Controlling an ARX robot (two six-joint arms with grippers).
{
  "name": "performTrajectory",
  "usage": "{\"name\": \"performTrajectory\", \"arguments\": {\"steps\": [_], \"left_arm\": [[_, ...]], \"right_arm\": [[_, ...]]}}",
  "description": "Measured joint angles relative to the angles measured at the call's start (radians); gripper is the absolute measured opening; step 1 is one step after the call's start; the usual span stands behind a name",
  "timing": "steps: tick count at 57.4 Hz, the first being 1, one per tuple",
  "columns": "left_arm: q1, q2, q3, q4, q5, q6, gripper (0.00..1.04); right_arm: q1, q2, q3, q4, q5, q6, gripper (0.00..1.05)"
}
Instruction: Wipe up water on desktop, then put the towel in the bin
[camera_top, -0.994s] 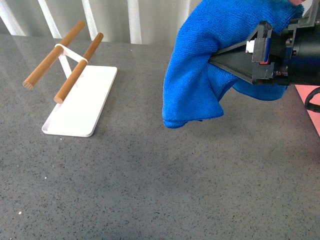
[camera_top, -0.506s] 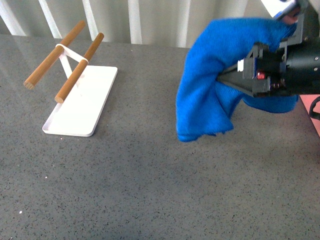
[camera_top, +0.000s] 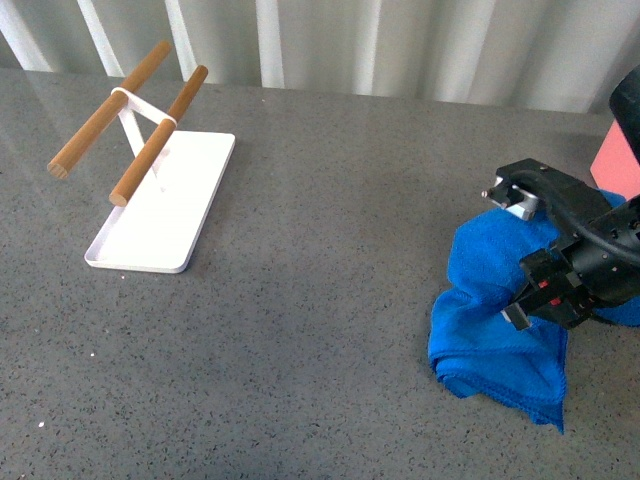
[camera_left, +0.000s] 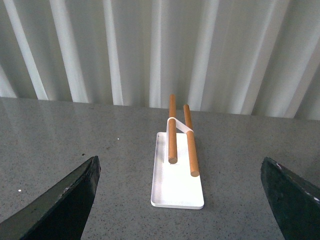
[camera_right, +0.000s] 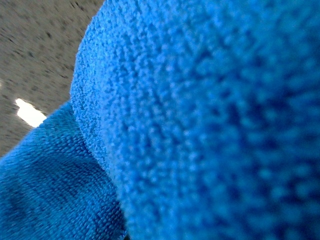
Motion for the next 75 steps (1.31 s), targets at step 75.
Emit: {"name": "performTrajectory", "arguments": {"steps": [75], "left_arm": [[0.000,0.000,0.000,0.000,0.000,0.000,0.98]], "right_arm": [[0.220,0.220,0.383,-0.034,0.089,-0.038,0.04]]}}
